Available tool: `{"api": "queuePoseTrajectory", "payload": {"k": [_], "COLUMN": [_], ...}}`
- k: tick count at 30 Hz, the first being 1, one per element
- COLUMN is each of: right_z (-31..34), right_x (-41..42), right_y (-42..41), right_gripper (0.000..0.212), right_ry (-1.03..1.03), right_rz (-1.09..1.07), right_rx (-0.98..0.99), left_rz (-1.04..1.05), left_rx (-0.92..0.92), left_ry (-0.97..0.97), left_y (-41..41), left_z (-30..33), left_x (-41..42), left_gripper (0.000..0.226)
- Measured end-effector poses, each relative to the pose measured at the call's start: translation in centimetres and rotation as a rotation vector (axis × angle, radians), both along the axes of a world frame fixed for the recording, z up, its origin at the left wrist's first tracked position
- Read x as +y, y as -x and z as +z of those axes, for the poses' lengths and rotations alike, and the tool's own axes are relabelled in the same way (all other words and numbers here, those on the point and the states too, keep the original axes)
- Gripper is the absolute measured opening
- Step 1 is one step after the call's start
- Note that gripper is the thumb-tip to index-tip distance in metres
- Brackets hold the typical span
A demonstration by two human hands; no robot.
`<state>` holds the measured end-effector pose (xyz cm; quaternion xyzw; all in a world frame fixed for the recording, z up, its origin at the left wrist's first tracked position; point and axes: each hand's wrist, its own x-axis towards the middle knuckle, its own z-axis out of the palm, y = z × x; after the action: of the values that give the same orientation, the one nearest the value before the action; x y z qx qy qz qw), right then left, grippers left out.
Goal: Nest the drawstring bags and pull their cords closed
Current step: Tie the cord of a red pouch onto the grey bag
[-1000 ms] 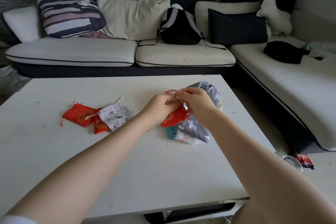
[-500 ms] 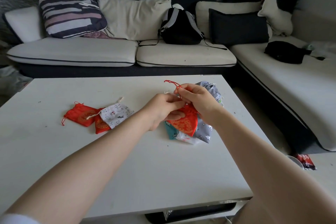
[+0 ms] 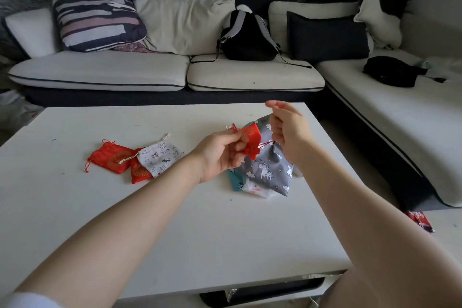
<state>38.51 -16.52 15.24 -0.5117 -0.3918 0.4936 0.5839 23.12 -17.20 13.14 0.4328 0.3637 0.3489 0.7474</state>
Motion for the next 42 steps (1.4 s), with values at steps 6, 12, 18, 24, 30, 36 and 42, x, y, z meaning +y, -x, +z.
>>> {"api": "queuePoseTrajectory", "payload": {"k": [6, 12, 18, 24, 30, 36, 42], "right_z": [2.1, 2.1, 1.5, 0.1, 0.2, 0.1, -0.3], "right_x": [0.1, -0.1, -0.2, -0.9, -1.0, -1.3, -1.5], "right_y": [1.6, 4.1, 3.6, 1.2, 0.6, 0.8, 2.2], "right_gripper": [0.029, 0.027, 0.041, 0.028, 0.013, 0.027, 0.011], "right_ry": [-0.081, -0.077, -0.050, -0.104, -0.264, -0.094, 0.010], "right_rz": [0.185, 0.391, 0.418, 0.392, 0.296, 0.450, 0.392], "right_rx": [-0.031, -0.259, -0.296, -0.896, -1.074, -0.716, -0.708], "left_rz": [-0.006, -0.124, -0.059, 0.037, 0.140, 0.168, 0.129], "left_rx": [0.458, 0.686, 0.635, 0.444, 0.378, 0.326, 0.332], "left_ry": [-0.324, -0.497, -0.506, -0.399, -0.353, -0.349, -0.393], "left_y": [-0.7, -0.7, 0.2, 0.9, 1.1, 1.4, 1.4], "left_z": [0.3, 0.8, 0.0, 0.0, -0.3, -0.3, 0.0], "left_x": [-0.2, -0.9, -0.8, -0.2, 0.2, 0.3, 0.0], "left_gripper": [0.025, 0.025, 0.034, 0.034, 0.035, 0.030, 0.031]}}
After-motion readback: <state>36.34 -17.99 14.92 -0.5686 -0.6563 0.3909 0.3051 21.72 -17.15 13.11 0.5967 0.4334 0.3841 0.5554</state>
